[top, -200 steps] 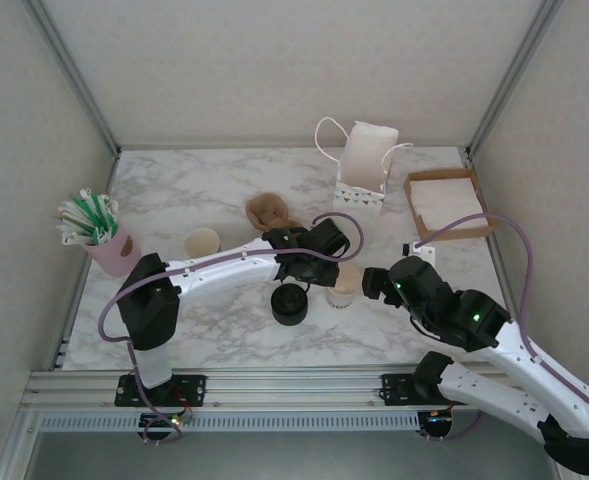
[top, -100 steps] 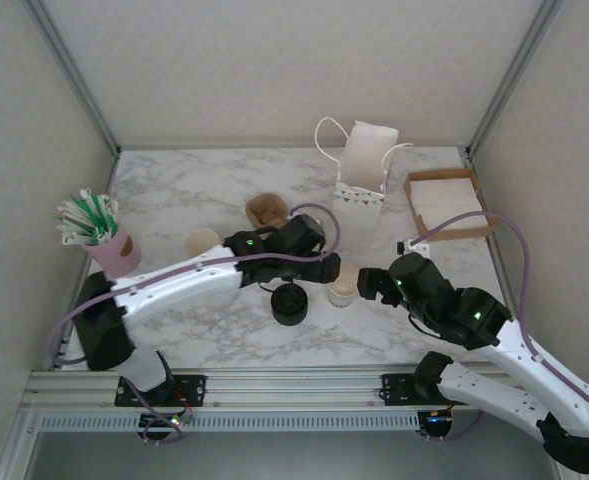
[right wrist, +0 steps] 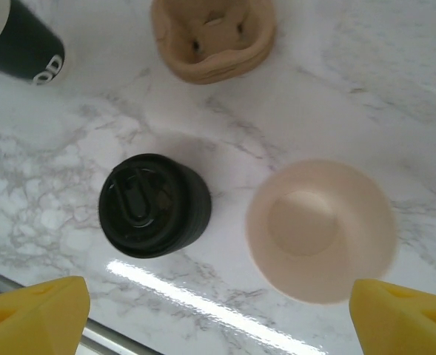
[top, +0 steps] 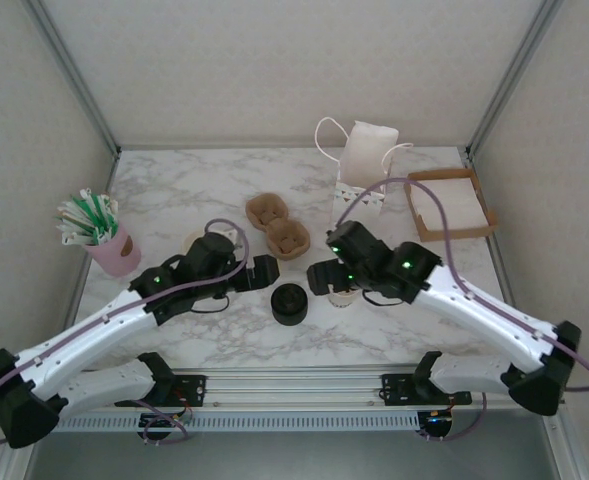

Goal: Pack the takeout coffee

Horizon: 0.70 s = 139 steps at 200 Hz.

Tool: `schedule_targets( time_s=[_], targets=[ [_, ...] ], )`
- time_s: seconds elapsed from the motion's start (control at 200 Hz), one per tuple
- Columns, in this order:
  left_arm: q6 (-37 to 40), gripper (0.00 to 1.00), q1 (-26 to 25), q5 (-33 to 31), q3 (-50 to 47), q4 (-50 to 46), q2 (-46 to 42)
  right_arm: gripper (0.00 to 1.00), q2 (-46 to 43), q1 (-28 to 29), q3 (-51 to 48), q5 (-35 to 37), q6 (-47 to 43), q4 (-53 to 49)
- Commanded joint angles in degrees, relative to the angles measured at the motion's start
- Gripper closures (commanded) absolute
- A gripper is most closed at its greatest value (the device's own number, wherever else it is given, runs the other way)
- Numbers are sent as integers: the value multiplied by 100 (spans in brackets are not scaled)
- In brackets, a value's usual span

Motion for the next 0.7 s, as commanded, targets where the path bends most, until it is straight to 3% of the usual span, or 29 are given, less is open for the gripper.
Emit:
schedule_targets(
  time_s=[0.0,0.37,0.691],
  targets=[
    [-331,3,170,649,-521,266,-421,9,399,289,458,-126,-338,-195],
    [-911,48,506,1578,-2048,714,-1389,10,1926,557,1554,-535,-632,-715],
    [-964,60,778,2101,-2787,1506,-1190,14,3043,569,2075,-698,-711,-953]
  ],
)
